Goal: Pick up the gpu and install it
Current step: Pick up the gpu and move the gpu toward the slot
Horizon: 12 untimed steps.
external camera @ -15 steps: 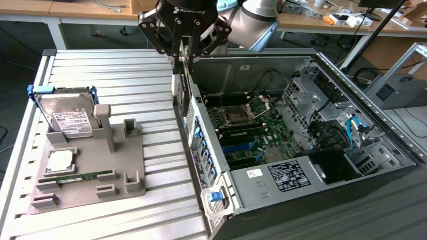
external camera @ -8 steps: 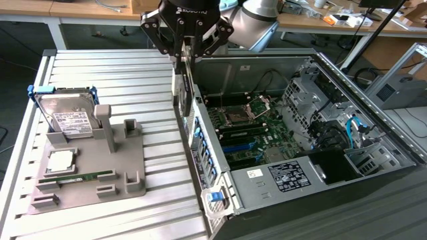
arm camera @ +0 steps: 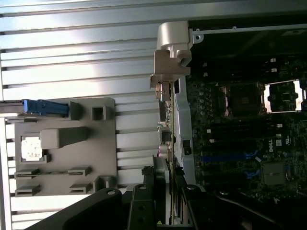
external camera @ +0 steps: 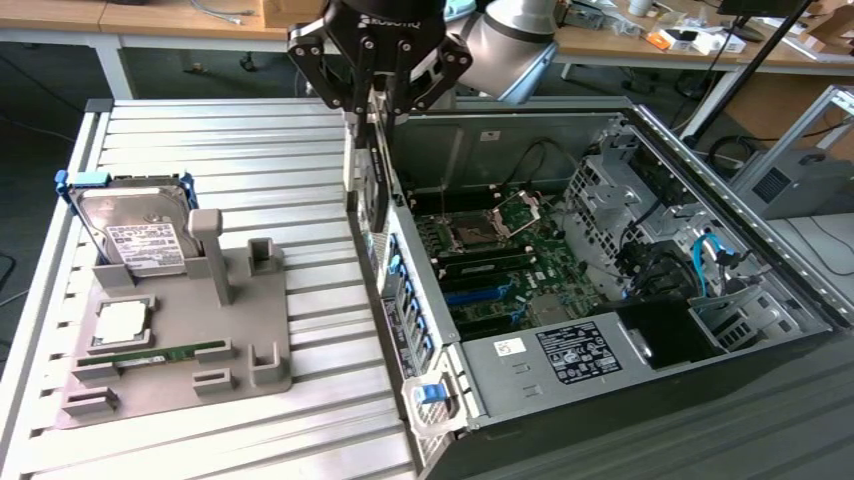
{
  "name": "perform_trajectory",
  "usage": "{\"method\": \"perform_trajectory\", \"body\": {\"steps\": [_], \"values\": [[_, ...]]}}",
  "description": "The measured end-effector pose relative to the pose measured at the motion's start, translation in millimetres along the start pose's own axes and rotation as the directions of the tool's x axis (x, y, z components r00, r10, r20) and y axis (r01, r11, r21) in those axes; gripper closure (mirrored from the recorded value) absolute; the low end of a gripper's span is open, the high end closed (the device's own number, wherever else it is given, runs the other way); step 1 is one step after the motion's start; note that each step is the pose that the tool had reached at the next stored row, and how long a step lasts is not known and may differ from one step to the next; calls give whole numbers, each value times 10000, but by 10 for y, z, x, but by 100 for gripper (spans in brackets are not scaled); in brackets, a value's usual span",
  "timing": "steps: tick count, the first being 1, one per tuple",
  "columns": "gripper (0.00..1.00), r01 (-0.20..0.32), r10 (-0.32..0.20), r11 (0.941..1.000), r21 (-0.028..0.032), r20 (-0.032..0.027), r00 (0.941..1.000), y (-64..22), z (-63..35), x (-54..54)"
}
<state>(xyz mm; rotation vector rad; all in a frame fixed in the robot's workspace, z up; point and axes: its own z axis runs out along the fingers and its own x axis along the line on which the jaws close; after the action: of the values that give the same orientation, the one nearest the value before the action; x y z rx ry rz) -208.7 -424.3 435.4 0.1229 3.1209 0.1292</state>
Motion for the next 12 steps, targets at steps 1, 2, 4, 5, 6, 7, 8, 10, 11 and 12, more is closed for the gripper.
{"method": "perform_trajectory", "body": {"steps": [1,2,4,5,6,7,8,10,11,12], "values": [[73,0,0,10000,0,0,10000,0,0,-5],[73,0,0,10000,1,0,10000,1,0,-9],[73,0,0,10000,0,-1,10000,1,0,-18],[73,1,-1,10000,0,-1,10000,2,0,-23],[73,0,0,10000,1,-1,10000,2,0,-28],[73,0,0,10000,0,-1,10000,3,1,-33],[73,0,0,10000,0,-1,10000,3,1,-39],[73,0,0,10000,1,-1,10000,4,1,-52],[73,0,0,10000,1,-2,10000,4,1,-57],[73,0,0,10000,0,-2,10000,5,2,-62]]}}
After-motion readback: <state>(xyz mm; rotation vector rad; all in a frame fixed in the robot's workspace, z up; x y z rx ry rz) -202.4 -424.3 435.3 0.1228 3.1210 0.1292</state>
